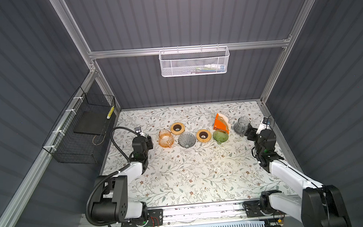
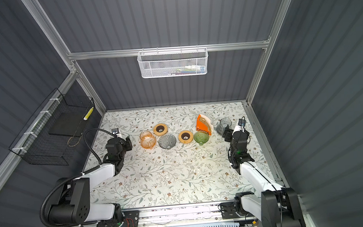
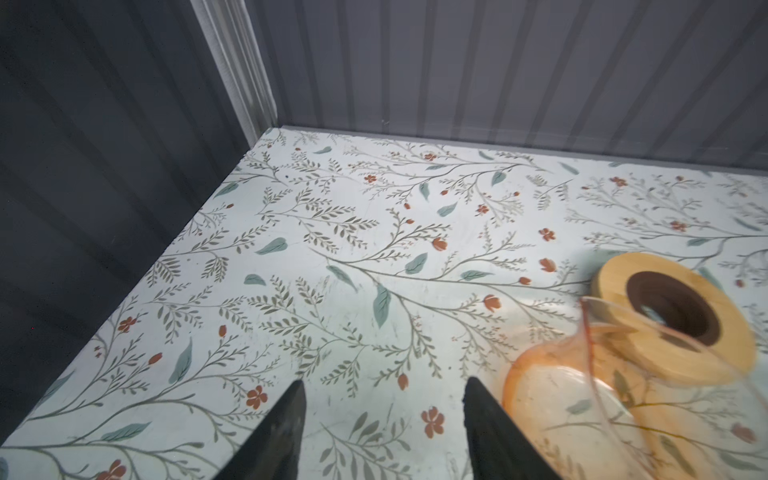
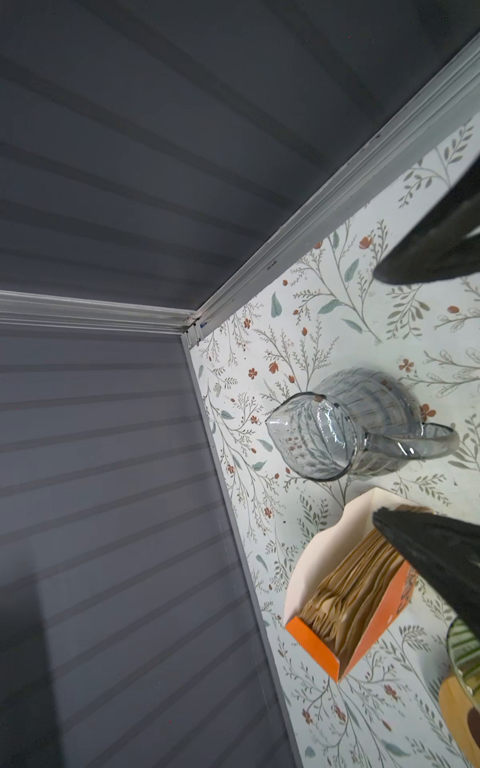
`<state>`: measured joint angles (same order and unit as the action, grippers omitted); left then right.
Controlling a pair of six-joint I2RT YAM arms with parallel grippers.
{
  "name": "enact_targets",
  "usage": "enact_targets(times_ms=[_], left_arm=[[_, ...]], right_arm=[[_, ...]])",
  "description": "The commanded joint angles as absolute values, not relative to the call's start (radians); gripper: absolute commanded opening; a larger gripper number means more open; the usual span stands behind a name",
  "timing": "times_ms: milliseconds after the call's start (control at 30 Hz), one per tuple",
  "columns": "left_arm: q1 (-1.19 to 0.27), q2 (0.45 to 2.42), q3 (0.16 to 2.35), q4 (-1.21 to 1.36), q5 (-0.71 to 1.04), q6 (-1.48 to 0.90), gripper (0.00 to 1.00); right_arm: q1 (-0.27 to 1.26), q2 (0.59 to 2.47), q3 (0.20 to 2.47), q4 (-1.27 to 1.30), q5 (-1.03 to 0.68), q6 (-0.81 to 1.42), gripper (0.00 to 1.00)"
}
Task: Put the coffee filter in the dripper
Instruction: 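Reach right gripper to the clear glass pitcher handle while left gripper moves forward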
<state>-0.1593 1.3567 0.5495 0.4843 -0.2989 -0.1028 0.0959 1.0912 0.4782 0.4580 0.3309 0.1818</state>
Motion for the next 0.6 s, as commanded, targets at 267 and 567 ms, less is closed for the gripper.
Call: enact_targets(times_ms=[267,567], left_arm=[[-0.287,1.194,0.736,-0.055,-0.154,-0.33,0.58],[-0.293,1.183,0.79,-0.128,0.017,-0.373,0.57]], right_arm=[[0.138,1.248,0.688,-0.031,0.235,0.372,0.72],[0.137,1.389,0.804,-0.125,0.244,0.418,0.64]])
